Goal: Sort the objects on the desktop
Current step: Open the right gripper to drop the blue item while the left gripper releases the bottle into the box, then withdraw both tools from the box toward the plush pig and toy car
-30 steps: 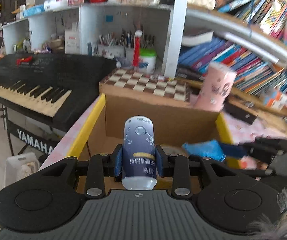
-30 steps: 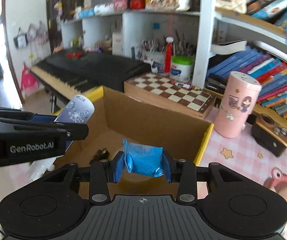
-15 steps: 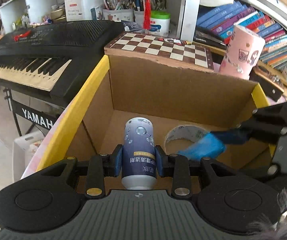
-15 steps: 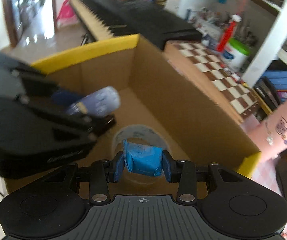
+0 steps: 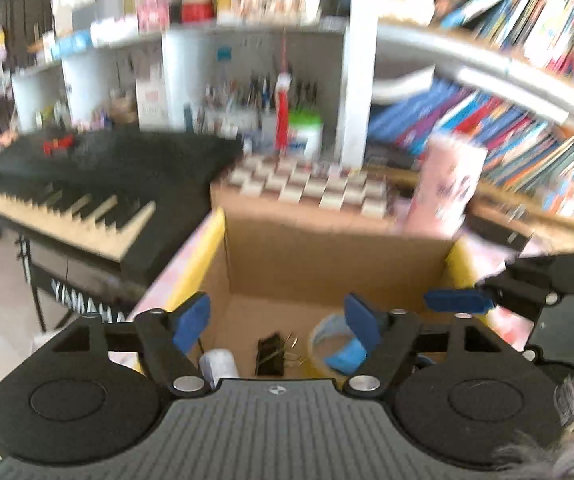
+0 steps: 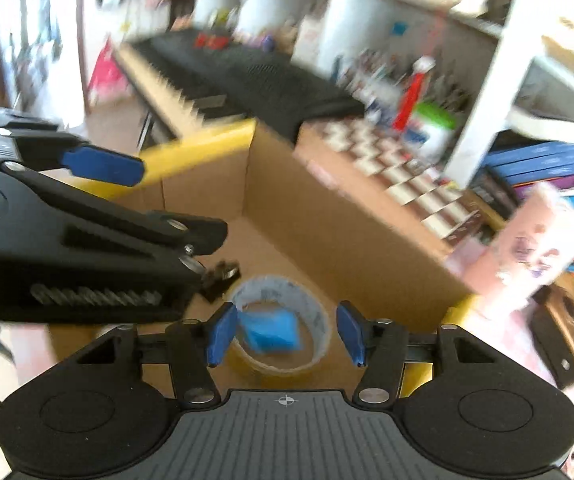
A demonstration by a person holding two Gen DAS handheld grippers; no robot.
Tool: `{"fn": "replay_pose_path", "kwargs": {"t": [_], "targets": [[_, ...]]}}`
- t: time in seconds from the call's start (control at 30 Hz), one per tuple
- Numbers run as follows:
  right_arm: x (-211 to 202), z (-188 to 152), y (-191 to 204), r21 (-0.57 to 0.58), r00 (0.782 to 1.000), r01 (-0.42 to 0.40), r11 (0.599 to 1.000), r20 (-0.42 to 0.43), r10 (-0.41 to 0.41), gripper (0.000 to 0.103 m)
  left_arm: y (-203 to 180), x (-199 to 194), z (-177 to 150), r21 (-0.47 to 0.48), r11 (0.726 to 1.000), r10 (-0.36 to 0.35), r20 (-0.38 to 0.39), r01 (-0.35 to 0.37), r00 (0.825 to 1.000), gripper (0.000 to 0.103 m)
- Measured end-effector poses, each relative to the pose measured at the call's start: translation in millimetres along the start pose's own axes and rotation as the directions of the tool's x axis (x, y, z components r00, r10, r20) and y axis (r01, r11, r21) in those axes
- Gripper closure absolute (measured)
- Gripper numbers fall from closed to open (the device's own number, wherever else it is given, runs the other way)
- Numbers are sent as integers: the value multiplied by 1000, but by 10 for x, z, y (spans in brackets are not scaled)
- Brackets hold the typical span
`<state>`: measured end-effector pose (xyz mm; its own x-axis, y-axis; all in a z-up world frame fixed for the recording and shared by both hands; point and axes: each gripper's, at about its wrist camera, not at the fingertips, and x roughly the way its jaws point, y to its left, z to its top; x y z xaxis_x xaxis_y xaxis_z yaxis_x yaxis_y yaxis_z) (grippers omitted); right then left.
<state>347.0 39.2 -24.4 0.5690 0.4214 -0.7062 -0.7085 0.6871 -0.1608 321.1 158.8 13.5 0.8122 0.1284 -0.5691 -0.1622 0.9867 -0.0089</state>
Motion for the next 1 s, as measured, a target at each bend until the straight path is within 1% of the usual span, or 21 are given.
{"fn": "replay_pose_path", "kwargs": {"t": [0.07, 0.13, 0.23, 0.37, 0.43, 0.47, 0.53, 0.67, 0.8, 0.87, 1.0], "targets": [[-294, -57, -32, 59, 997, 25, 998, 69, -29, 46, -8, -269, 24, -5, 1000, -14, 63, 14, 998, 18], [-564, -125, -69, 116, 990, 43, 992, 127, -58, 45, -16, -500, 27, -20, 1000, -18, 110, 20, 994, 18], [-953, -217, -118, 221, 974, 64, 973, 200, -110, 45, -14, -815, -31, -47, 999, -18, 167, 26, 986, 15], [-1347, -345, -83, 315, 949, 98, 944, 257, -184, 44, 22, -1175, -193, -80, 996, -9, 206, 26, 978, 12], [-1509, -452, -27, 347, 935, 129, 929, 270, -231, 44, 42, -1350, -305, -89, 996, -5, 216, 25, 976, 8], [-1573, -513, 5, 361, 929, 144, 921, 272, -252, 44, 54, -1436, -370, -88, 996, -8, 219, 28, 976, 4], [-1677, -642, 95, 392, 917, 174, 903, 269, -293, 44, 81, -1596, -520, -89, 996, -10, 218, 30, 976, 3], [-1800, -903, 320, 444, 911, 223, 868, 223, -348, 44, 125, -1846, -828, -80, 996, -8, 214, 26, 977, 0], [-1923, -1179, 572, 477, 919, 247, 844, 163, -360, 44, 166, -2028, -1143, -66, 998, 5, 201, 8, 980, 0], [-1962, -1296, 707, 478, 925, 258, 840, 129, -357, 44, 187, -2099, -1295, -50, 999, 2, 172, 7, 985, 0], [-2092, -1502, 976, 467, 933, 266, 843, 97, -348, 44, 198, -2255, -1501, -39, 999, 2, 145, 4, 989, 0]]}}
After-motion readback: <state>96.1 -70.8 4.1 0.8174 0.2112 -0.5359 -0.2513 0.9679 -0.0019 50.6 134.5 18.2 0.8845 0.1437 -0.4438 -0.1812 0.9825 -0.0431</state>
